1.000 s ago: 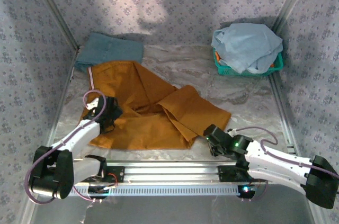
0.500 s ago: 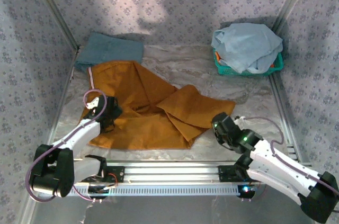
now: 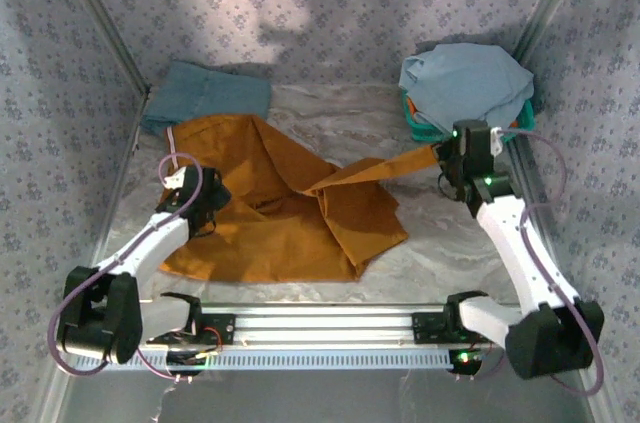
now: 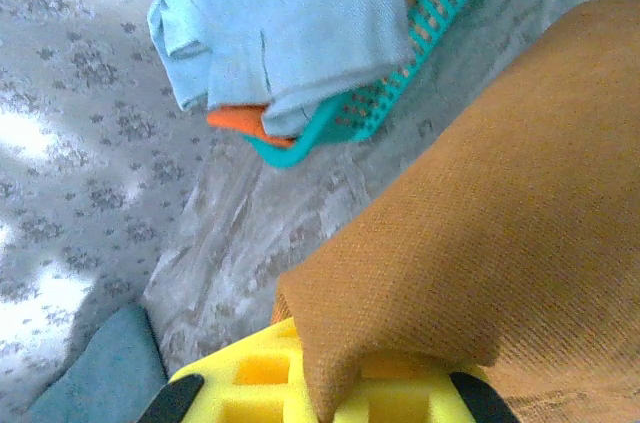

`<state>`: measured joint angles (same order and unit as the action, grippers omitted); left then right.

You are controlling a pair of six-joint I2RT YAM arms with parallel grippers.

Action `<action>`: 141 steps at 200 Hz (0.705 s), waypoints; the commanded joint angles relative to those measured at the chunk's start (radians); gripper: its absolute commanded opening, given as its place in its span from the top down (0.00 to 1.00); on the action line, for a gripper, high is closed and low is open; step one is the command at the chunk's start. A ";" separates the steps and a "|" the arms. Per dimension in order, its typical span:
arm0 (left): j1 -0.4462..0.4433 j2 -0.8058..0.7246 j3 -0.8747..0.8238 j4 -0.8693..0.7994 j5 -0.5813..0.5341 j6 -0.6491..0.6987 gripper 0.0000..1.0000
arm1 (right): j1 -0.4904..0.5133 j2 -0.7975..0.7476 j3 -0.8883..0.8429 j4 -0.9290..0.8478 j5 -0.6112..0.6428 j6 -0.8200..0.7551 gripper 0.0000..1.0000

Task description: Fold and stack the trousers

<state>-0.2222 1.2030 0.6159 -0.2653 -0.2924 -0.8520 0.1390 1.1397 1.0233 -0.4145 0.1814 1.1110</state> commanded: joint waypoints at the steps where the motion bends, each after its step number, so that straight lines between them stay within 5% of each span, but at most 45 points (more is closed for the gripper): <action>1: 0.008 0.038 0.063 -0.022 -0.007 0.040 0.22 | -0.053 0.055 0.094 0.012 0.080 -0.057 1.00; 48: 0.007 0.127 0.157 -0.026 0.021 0.063 0.22 | -0.187 0.205 0.220 -0.004 0.166 -0.022 1.00; 61: 0.004 0.158 0.185 -0.027 0.029 0.071 0.22 | -0.203 0.285 0.326 -0.067 0.129 -0.063 0.58; 69: 0.003 0.177 0.204 -0.031 0.035 0.076 0.21 | -0.201 0.339 0.401 -0.126 0.107 -0.102 0.45; 106: -0.033 0.264 0.283 -0.059 0.073 0.083 0.15 | -0.141 0.390 0.492 -0.238 0.077 -0.287 0.28; 141: -0.091 0.320 0.330 -0.058 0.092 0.088 0.14 | -0.061 0.311 0.427 -0.290 0.062 -0.406 0.29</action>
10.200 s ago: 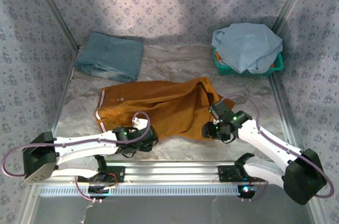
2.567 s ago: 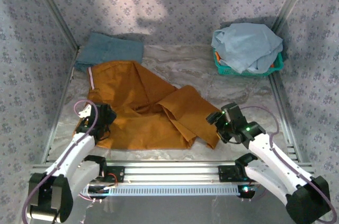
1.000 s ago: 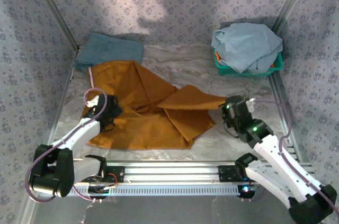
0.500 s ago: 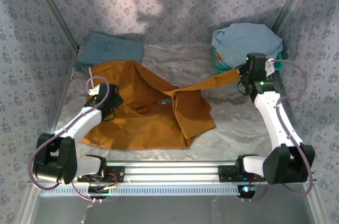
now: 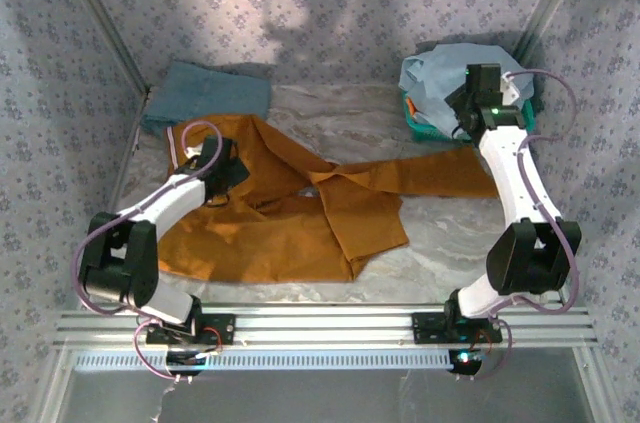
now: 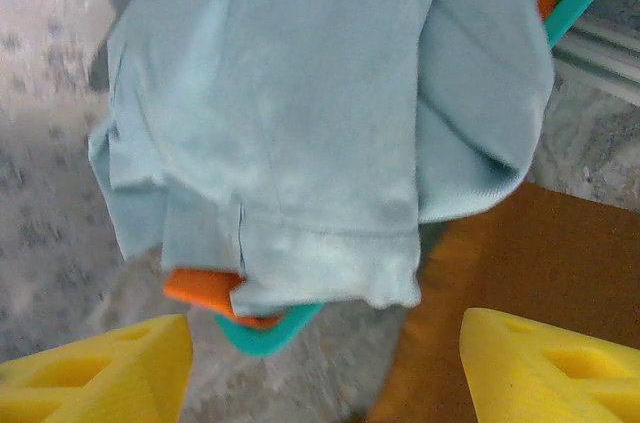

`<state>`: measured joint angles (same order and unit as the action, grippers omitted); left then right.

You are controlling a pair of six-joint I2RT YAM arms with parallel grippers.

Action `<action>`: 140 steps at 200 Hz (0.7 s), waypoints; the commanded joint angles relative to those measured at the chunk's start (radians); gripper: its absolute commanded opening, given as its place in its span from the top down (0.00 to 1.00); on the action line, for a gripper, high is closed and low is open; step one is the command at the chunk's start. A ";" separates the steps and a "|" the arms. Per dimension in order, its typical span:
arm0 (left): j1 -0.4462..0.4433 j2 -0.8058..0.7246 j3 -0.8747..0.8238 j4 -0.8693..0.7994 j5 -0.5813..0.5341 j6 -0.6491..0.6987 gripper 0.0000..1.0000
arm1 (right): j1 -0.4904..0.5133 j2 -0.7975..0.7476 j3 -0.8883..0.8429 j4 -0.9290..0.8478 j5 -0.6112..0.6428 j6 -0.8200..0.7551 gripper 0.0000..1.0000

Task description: Fold and stack the trousers

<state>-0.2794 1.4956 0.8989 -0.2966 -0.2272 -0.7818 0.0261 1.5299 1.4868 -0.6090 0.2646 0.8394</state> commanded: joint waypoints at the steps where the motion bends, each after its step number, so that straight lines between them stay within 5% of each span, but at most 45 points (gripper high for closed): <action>1: -0.036 0.029 0.048 -0.027 0.027 0.017 0.14 | 0.058 -0.083 -0.040 -0.095 -0.024 -0.138 0.29; 62: -0.063 0.002 -0.068 0.014 0.036 -0.077 0.13 | 0.490 -0.086 -0.348 -0.104 -0.210 -0.253 0.40; 103: -0.063 -0.033 -0.166 0.036 0.007 -0.102 0.12 | 0.584 -0.089 -0.510 -0.152 -0.202 -0.146 0.36; 140: -0.063 -0.073 -0.226 0.056 0.020 -0.105 0.12 | 0.521 -0.139 -0.617 -0.195 -0.163 -0.139 0.31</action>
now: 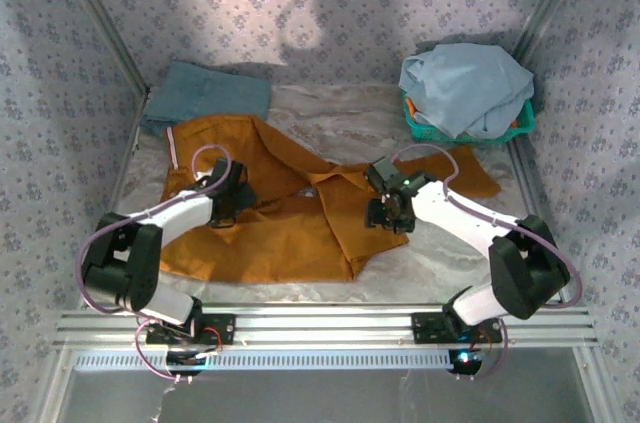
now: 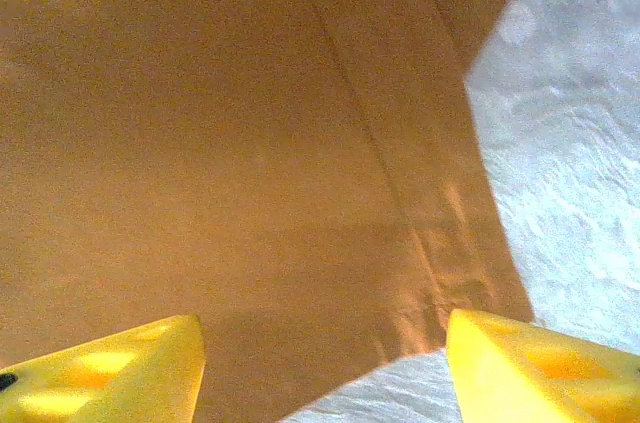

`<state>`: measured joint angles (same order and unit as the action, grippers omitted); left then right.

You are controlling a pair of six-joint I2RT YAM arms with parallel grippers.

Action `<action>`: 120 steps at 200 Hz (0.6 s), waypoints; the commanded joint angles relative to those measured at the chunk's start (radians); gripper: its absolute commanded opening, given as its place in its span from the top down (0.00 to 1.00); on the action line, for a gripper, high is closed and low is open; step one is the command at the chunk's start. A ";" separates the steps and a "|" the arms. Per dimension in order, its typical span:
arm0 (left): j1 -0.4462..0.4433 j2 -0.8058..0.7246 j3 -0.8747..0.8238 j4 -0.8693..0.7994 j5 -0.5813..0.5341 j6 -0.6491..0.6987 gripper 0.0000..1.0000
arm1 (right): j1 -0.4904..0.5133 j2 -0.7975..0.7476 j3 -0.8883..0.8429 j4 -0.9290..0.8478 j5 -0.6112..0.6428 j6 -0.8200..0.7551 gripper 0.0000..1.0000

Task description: Fold and stack the trousers

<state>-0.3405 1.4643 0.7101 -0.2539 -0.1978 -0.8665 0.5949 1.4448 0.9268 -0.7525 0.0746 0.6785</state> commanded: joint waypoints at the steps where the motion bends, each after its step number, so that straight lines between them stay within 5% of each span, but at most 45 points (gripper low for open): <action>1: -0.002 -0.043 -0.038 0.013 -0.008 -0.020 0.12 | -0.050 -0.054 -0.060 -0.047 0.026 0.021 0.31; 47: -0.003 -0.083 -0.106 0.034 -0.007 -0.042 0.12 | -0.182 -0.078 -0.183 0.098 -0.150 -0.032 0.31; 71: -0.003 -0.077 -0.122 0.043 -0.012 -0.040 0.11 | -0.241 -0.058 -0.215 0.148 -0.243 -0.078 0.40; 120: -0.003 -0.077 -0.120 0.042 -0.015 -0.032 0.11 | -0.266 -0.121 -0.196 0.109 -0.188 -0.083 0.99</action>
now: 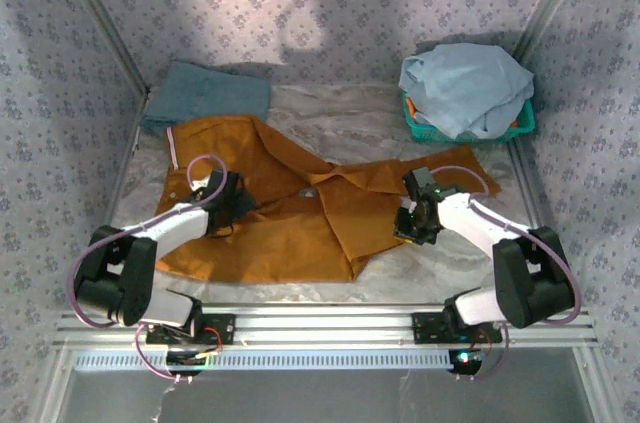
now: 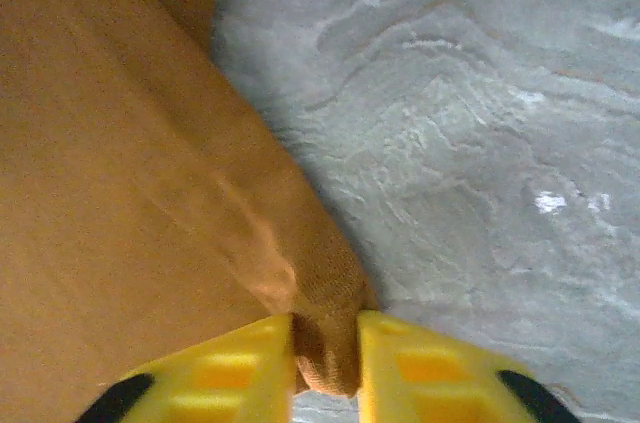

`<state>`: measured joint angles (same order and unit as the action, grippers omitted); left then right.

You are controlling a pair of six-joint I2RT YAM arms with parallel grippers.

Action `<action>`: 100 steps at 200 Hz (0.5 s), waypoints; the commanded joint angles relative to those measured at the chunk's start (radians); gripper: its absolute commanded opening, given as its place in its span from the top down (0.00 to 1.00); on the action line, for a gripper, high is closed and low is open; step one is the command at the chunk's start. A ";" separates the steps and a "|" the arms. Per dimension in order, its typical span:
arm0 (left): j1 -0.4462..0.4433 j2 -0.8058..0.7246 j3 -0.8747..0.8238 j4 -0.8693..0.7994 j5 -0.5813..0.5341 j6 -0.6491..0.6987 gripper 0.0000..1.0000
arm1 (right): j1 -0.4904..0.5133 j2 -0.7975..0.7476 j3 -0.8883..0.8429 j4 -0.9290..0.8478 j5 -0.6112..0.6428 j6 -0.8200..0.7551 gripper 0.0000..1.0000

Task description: Fold and stack the trousers

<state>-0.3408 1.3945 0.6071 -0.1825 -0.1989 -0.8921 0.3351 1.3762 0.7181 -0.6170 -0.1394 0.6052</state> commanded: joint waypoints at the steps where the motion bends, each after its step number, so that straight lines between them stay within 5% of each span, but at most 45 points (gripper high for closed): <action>1: -0.003 -0.007 -0.017 -0.029 -0.014 -0.006 0.11 | -0.007 -0.054 0.013 -0.028 0.028 -0.010 1.00; 50: -0.003 -0.031 -0.012 -0.040 -0.023 0.002 0.12 | -0.050 -0.192 0.058 -0.190 0.255 0.063 1.00; 100: 0.000 -0.058 -0.002 -0.056 -0.026 0.016 0.12 | -0.478 -0.416 0.093 -0.193 0.369 0.097 1.00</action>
<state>-0.3405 1.3643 0.6064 -0.1978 -0.2024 -0.8909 0.0296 1.0492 0.7795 -0.7761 0.1188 0.6601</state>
